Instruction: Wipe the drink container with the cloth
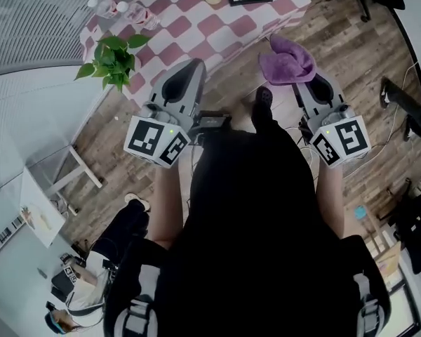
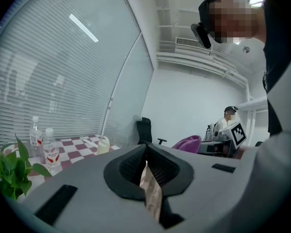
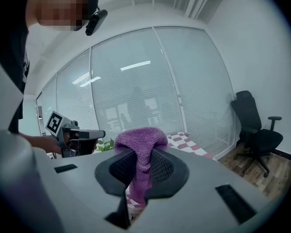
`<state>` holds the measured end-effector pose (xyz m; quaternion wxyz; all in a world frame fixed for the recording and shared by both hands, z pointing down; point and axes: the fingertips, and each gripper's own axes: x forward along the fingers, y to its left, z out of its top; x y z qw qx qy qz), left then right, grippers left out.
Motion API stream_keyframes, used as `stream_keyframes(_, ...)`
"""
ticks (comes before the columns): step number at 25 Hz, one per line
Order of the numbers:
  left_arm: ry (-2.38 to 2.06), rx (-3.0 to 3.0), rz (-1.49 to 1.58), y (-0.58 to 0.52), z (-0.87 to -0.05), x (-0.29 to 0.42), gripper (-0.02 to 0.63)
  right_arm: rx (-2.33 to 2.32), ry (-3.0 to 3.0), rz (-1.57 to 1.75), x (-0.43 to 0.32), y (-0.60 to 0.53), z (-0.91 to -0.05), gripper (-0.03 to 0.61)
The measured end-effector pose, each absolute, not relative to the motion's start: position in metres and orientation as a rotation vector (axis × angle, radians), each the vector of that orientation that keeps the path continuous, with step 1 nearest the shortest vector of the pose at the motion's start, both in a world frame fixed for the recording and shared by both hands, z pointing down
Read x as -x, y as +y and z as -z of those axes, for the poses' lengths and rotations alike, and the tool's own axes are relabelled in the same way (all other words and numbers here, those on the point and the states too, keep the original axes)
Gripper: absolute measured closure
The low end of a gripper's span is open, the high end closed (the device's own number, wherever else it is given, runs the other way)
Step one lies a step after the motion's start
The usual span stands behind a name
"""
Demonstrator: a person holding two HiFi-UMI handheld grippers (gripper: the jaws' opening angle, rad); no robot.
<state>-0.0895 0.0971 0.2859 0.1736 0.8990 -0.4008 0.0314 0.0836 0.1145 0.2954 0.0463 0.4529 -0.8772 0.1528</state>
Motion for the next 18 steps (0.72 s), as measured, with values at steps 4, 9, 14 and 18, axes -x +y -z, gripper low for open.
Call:
stream_keyframes(4,-1.251,-2.524,-0.093,0.083,-0.273,0.067,0.577,-1.264,-2.739,-0.476,-0.105,0.088,-0.295,0.525)
stream_keyframes(9,-1.385,-2.465,-0.108,0.073,-0.271,0.049,0.577,-1.099,-2.798,-0.485,-0.123,0.06,-0.3,0.525)
stream_keyframes(14,-1.518,-2.381,-0.103,0.075,-0.272,0.041,0.577,-0.944,-2.84,-0.477,-0.13,0.04,-0.304,0.525)
stream_keyframes(18,-1.543,-2.354,-0.148,0.085,-0.279,0.039,0.577,-0.874,-2.847,-0.498,-0.127,0.035,-0.313,0.525)
